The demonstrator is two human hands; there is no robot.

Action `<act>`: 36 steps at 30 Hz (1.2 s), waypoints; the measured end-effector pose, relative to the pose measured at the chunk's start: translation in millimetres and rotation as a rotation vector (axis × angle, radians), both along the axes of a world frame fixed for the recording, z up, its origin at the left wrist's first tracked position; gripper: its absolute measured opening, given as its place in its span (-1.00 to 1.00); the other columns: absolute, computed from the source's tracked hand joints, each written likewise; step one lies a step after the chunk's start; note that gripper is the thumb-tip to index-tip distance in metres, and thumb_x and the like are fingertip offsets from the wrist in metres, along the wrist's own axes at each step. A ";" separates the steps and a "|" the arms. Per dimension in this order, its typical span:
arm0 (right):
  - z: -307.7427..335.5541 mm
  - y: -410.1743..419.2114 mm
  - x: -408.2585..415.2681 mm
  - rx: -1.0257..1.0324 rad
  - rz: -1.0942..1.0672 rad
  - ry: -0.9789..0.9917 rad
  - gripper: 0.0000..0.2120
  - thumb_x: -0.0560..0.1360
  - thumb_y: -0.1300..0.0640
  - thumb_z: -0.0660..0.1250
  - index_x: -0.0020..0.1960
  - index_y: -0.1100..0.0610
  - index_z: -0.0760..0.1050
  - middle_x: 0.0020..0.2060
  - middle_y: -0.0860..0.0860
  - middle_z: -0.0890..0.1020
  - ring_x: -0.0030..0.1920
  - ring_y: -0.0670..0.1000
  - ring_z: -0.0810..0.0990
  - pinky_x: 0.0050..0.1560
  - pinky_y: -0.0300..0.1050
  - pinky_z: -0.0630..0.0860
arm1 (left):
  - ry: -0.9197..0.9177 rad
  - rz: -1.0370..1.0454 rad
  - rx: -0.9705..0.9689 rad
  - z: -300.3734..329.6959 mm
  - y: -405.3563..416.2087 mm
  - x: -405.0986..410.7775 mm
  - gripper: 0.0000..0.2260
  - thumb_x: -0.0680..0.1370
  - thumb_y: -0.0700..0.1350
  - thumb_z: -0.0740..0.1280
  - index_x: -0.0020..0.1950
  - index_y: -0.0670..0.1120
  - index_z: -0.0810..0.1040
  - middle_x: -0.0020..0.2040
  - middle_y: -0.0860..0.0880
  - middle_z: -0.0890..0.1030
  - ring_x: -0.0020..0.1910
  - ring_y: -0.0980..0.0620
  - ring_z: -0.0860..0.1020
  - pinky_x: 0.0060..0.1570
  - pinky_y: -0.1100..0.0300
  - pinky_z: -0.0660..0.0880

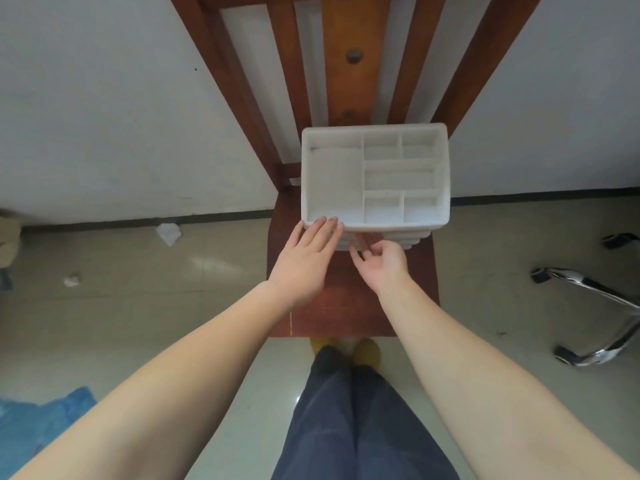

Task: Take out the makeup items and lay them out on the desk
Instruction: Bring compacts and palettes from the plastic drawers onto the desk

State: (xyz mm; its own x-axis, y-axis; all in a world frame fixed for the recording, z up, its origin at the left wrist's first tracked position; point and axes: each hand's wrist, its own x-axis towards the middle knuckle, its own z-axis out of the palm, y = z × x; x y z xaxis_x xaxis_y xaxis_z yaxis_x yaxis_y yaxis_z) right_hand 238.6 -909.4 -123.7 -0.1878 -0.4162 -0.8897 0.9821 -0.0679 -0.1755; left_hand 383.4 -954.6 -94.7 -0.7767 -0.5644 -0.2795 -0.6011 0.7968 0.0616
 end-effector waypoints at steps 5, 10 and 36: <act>-5.3 1.9 -0.6 -0.011 0.056 0.073 -0.53 0.45 0.51 -0.12 0.19 0.25 0.37 0.04 0.17 0.53 0.12 0.12 0.54 0.14 0.08 0.46 | -0.017 -0.001 0.001 0.7 2.6 -1.7 -0.33 0.51 -0.25 0.09 0.54 -0.13 -0.19 0.56 -0.09 -0.07 0.53 -0.05 -0.12 0.47 0.00 -0.21; -15.9 -9.7 3.5 -0.026 0.119 0.196 -0.57 0.50 0.45 -0.04 0.19 0.10 0.38 -0.08 0.10 0.58 -0.05 0.04 0.57 0.18 0.11 0.47 | 0.005 0.010 -0.007 -1.6 2.9 -3.9 -0.35 0.51 -0.25 0.07 0.54 -0.15 -0.18 0.56 -0.13 -0.04 0.53 -0.10 -0.10 0.46 0.00 -0.23; 15.2 102.1 8.5 0.112 0.911 0.201 -0.78 0.61 0.29 0.09 0.23 0.24 0.38 0.01 0.14 0.61 0.09 0.12 0.62 0.09 0.01 0.57 | 0.162 -0.031 -0.016 -2.0 17.7 -1.4 -0.41 0.35 -0.35 0.22 0.40 -0.22 0.35 0.42 -0.27 0.33 0.40 -0.24 0.32 0.40 -0.07 0.19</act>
State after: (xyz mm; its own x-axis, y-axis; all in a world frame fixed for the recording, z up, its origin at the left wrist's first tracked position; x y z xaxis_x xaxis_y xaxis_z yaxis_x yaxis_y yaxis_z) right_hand 247.0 -807.3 -108.4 0.0135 -0.3925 -0.9196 0.5987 0.7398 -0.3070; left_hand 381.9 -936.9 -96.7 -0.8283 -0.5426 -0.1399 -0.5591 0.8167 0.1428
